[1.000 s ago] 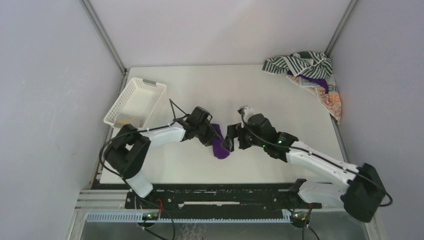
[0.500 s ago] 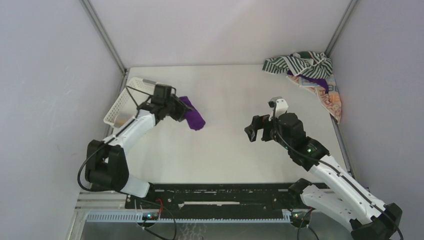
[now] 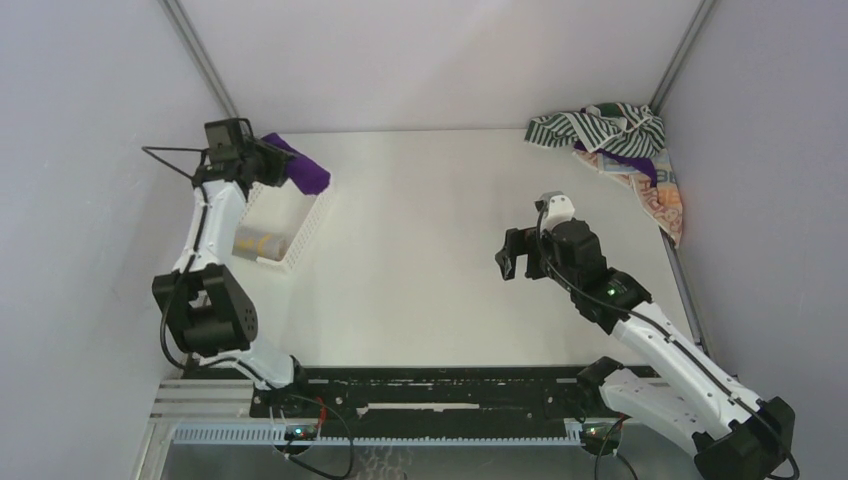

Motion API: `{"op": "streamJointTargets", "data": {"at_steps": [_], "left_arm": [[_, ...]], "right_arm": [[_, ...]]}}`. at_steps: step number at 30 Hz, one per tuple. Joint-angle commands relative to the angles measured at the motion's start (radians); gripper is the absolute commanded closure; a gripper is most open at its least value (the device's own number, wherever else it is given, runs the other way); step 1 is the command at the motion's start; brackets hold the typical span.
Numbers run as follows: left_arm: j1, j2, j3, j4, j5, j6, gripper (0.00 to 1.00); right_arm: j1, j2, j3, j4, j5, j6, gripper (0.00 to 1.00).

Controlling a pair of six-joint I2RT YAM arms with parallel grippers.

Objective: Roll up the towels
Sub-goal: Place the towel in the bin.

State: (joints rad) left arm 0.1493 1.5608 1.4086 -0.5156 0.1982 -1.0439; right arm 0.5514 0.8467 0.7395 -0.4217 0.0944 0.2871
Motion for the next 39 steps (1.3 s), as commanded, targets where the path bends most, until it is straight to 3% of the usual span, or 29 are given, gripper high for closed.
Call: {"op": "streamJointTargets", "data": {"at_steps": [1,7,13,30,39], "left_arm": [[0.068,0.122,0.165,0.001,0.047,0.052,0.77],[0.173,0.316,0.276,0.044,0.108,0.038,0.76],[0.204,0.422,0.303,0.088,0.136,0.031,0.76],[0.232,0.476,0.075,0.127,0.112,0.056,0.74],[0.254,0.462,0.080,-0.014,-0.068,0.094,0.72]], "right_arm": [[-0.030,0.009,-0.005,0.032,-0.024,-0.027,0.00],[-0.044,0.021,-0.006,0.032,-0.022,-0.035,0.00],[-0.061,0.053,-0.006,0.035,-0.034,-0.038,0.00],[-0.077,0.093,-0.005,0.038,-0.090,-0.039,0.00],[-0.076,0.091,-0.006,0.037,-0.099,-0.041,0.00]]}}
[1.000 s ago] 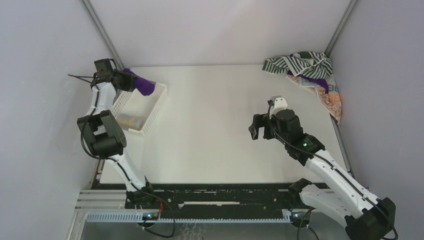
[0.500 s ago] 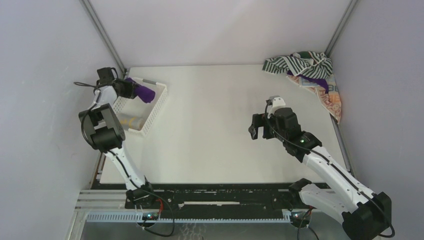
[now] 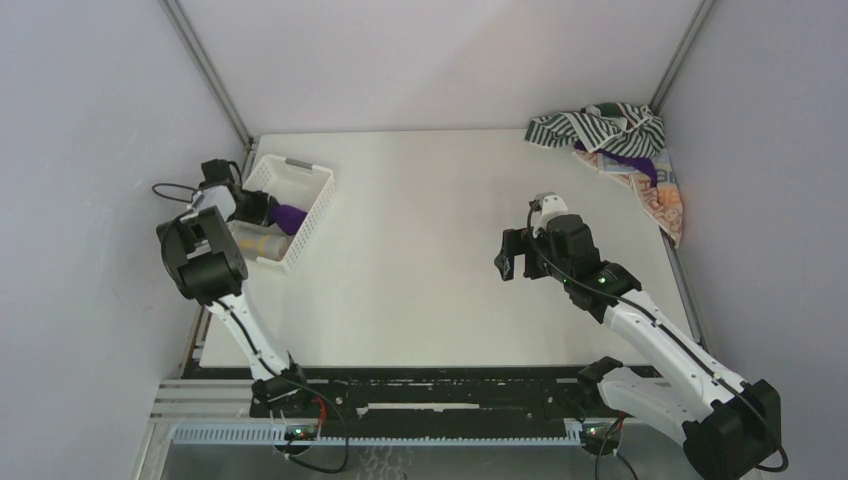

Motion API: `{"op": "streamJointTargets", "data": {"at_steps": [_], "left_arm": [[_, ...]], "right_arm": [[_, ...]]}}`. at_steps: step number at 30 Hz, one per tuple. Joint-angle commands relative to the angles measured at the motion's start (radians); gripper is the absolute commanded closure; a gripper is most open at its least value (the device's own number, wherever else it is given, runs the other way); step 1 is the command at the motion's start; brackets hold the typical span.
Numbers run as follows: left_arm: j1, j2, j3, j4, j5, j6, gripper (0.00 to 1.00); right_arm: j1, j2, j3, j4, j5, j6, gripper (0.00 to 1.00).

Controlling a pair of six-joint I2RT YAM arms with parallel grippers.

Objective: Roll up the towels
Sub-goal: Place the towel in the bin.

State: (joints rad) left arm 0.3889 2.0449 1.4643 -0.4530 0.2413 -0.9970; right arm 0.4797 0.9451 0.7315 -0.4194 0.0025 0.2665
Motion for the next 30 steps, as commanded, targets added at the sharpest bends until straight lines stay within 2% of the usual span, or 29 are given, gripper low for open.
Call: {"op": "streamJointTargets", "data": {"at_steps": [1,7,16,27,30], "left_arm": [[0.014,-0.022,0.032,-0.097,-0.129,0.051,0.71],[0.017,-0.009,0.066,-0.175,-0.188,0.075,0.69],[0.017,-0.042,0.091,-0.243,-0.236,0.082,0.54],[0.016,0.005,0.161,-0.318,-0.265,0.094,0.50],[0.016,0.004,0.172,-0.335,-0.277,0.097,0.46]], "right_arm": [[-0.006,-0.008,0.003,0.036,-0.010,-0.022,0.00],[-0.006,-0.009,0.002,0.037,-0.012,-0.020,0.00],[-0.006,-0.026,0.002,0.037,-0.011,-0.022,0.00],[-0.006,-0.067,0.002,0.033,-0.014,-0.021,0.00],[-0.007,-0.076,0.000,0.033,-0.017,-0.020,0.00]]}}
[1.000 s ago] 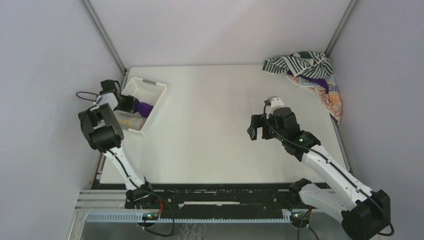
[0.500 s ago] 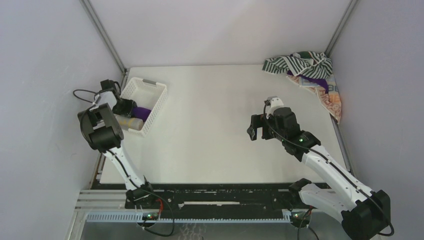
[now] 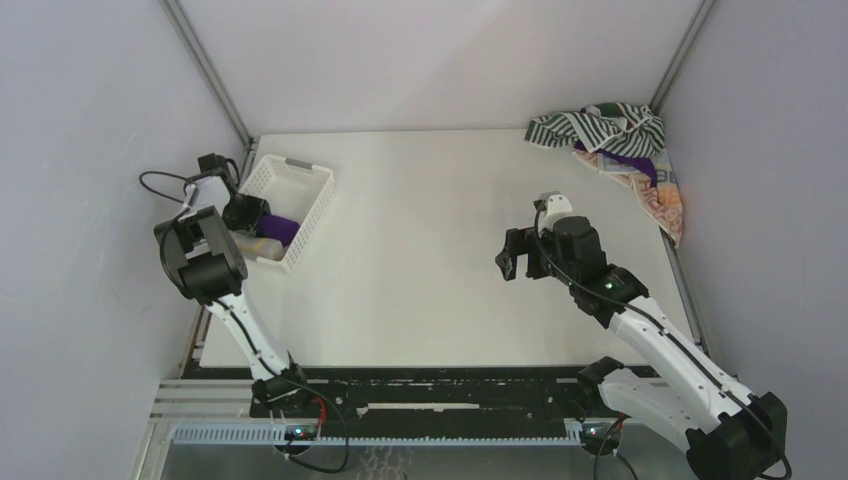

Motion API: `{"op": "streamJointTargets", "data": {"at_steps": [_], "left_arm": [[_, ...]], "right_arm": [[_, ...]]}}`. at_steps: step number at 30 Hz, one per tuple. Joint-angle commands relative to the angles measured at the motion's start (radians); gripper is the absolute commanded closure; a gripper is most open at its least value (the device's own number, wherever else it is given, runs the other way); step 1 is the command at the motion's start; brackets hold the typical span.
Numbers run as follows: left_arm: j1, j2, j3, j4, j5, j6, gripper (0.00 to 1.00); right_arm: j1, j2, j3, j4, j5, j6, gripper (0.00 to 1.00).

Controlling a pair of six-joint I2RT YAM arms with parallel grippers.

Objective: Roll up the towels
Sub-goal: Place the towel in the bin.

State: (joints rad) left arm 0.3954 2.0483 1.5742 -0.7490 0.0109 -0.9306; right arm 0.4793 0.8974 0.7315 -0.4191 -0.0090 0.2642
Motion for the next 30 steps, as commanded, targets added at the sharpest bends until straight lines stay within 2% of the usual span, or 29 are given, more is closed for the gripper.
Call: {"op": "streamJointTargets", "data": {"at_steps": [1,19,30], "left_arm": [[0.009,-0.004,0.063,-0.045,-0.051,0.032,0.45],[0.010,-0.029,0.106,-0.124,-0.070,0.034,0.39],[0.012,-0.100,0.089,-0.170,-0.113,0.006,0.33]], "right_arm": [[-0.007,-0.032,-0.001,0.034,-0.007,-0.017,0.00],[-0.006,-0.065,-0.012,0.045,-0.018,-0.016,0.00],[-0.007,-0.088,-0.015,0.046,-0.022,-0.014,0.00]]}}
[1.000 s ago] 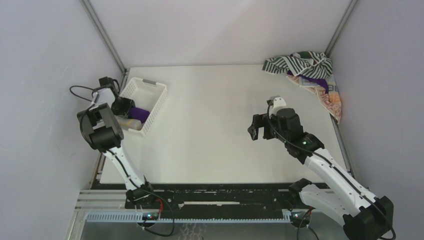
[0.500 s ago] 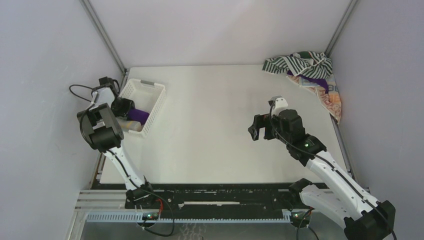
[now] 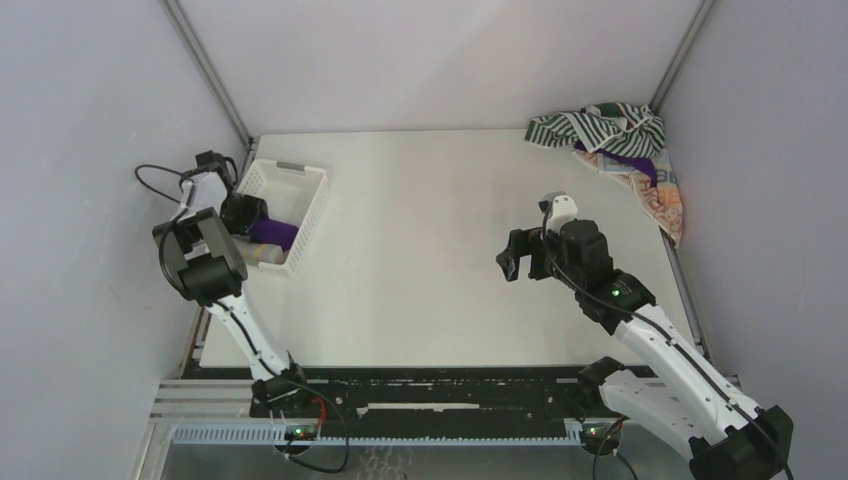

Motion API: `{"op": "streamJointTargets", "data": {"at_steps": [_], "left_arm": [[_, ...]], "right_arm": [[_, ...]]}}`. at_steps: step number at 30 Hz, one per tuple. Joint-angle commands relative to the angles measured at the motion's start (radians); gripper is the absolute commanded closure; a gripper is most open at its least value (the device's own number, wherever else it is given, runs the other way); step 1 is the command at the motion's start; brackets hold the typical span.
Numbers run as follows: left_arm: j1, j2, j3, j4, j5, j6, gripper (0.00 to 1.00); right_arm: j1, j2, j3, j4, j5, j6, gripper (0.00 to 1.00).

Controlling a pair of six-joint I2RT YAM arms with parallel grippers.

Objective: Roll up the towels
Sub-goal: Place the towel in the bin, then reset both arms

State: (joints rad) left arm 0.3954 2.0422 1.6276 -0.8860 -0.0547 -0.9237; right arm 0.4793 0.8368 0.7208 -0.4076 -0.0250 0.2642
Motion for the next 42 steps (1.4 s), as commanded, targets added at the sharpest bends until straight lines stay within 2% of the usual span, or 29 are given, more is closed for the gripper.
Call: {"op": "streamJointTargets", "data": {"at_steps": [1,17,23,29,36,39,40,42], "left_arm": [[0.013,-0.099,0.036,-0.037,-0.052,-0.001,0.32],[0.015,-0.175,0.037,-0.087,-0.091,-0.009,0.27],[0.011,-0.290,0.007,-0.078,-0.105,0.044,0.25],[-0.004,-0.554,-0.160,-0.013,-0.076,0.142,0.22],[-0.013,-0.971,-0.415,0.116,-0.008,0.307,0.20],[-0.012,-1.163,-0.495,0.163,0.016,0.389,0.14],[-0.012,-1.222,-0.514,0.172,0.025,0.418,0.02],[-0.026,-1.334,-0.532,0.166,0.019,0.468,0.00]], "right_arm": [[-0.006,-0.033,-0.006,0.036,-0.003,-0.014,0.00],[-0.006,-0.055,-0.009,0.040,-0.011,-0.012,0.00],[-0.007,-0.086,-0.009,0.041,0.012,-0.011,0.00],[-0.006,-0.142,-0.001,0.018,0.067,0.003,0.00],[-0.007,-0.245,0.031,-0.066,0.198,0.039,0.00],[-0.006,-0.302,0.048,-0.112,0.267,0.045,0.00],[-0.008,-0.320,0.056,-0.128,0.286,0.041,0.00],[-0.008,-0.351,0.077,-0.155,0.309,0.023,0.00]]}}
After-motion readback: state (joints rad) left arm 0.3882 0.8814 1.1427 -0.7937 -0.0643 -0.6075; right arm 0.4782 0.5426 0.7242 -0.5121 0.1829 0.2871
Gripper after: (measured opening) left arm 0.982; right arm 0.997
